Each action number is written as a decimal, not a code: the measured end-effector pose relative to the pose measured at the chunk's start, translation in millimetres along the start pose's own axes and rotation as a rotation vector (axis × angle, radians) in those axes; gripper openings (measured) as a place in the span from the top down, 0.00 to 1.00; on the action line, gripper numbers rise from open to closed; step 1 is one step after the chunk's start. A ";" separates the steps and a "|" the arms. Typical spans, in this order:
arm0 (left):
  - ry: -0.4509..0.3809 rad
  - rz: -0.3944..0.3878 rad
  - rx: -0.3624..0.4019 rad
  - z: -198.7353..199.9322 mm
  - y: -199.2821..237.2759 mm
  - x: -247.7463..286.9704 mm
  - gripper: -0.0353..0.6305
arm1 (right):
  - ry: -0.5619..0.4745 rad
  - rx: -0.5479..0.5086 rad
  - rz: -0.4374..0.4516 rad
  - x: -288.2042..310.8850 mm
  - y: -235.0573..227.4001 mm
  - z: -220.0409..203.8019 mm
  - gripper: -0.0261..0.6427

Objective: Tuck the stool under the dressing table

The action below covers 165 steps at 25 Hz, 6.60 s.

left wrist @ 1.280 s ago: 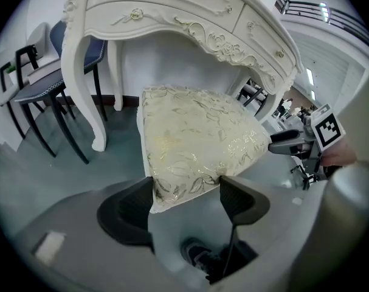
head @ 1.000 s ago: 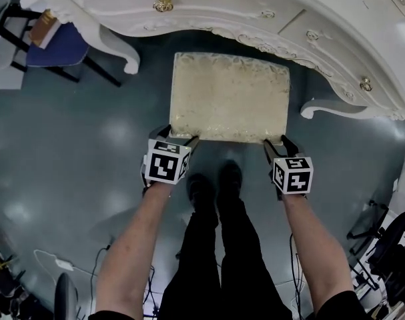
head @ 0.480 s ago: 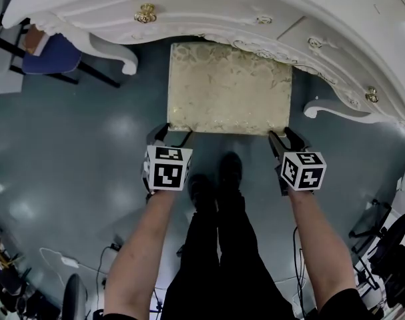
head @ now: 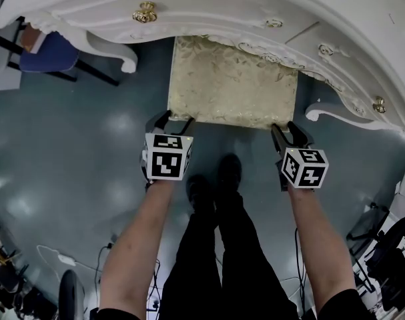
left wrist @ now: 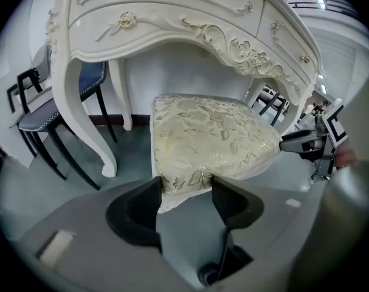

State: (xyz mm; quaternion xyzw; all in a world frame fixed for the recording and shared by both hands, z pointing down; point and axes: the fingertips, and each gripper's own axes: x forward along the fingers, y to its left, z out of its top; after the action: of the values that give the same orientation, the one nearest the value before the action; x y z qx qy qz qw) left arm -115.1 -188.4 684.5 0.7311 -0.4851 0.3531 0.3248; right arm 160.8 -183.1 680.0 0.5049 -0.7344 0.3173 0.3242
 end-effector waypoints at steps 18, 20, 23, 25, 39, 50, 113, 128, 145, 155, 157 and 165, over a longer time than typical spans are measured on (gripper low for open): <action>-0.055 -0.017 0.060 51.4 9.0 27.5 0.53 | -0.088 -0.088 -0.044 21.4 -19.5 37.0 0.65; -0.059 -0.020 0.063 55.7 9.1 30.3 0.53 | -0.098 -0.096 -0.050 24.1 -22.8 41.5 0.65; -0.065 -0.031 0.060 63.0 7.4 34.9 0.53 | -0.100 -0.092 -0.065 27.3 -30.4 49.9 0.65; -0.066 -0.035 0.060 70.0 8.0 38.4 0.53 | -0.093 -0.081 -0.068 28.6 -34.5 56.9 0.65; -0.114 -0.101 0.109 91.0 21.7 47.2 0.54 | -0.121 -0.099 -0.134 39.7 -34.2 56.4 0.81; -0.162 -0.021 0.099 123.8 39.2 60.6 0.53 | -0.149 -0.126 -0.101 55.3 -36.6 80.9 0.81; -0.161 -0.155 0.105 98.2 -19.9 -53.8 0.92 | -0.085 -0.069 0.020 -23.1 43.3 76.8 0.93; -0.215 -0.085 -0.048 120.0 -17.4 -232.6 0.92 | -0.091 0.102 0.063 -204.3 93.8 82.1 0.96; -0.364 -0.139 -0.026 150.2 -48.1 -397.6 0.92 | -0.276 -0.059 0.140 -345.4 156.9 158.3 0.96; -0.434 -0.131 -0.011 170.6 -76.3 -438.6 0.92 | -0.315 -0.116 0.187 -404.3 148.3 158.3 0.96; -0.445 -0.122 -0.008 177.8 -85.0 -439.1 0.92 | -0.332 -0.138 0.187 -415.6 137.0 160.8 0.96; -0.503 -0.080 -0.009 219.8 -149.0 -439.8 0.92 | -0.402 -0.190 0.186 -461.9 64.5 173.3 0.96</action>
State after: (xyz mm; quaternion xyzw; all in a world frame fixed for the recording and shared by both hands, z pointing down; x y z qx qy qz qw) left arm -54.1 -109.5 180.4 0.8130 -0.5230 0.1451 0.2108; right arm 202.0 -54.5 201.1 0.4552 -0.8541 0.1683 0.1871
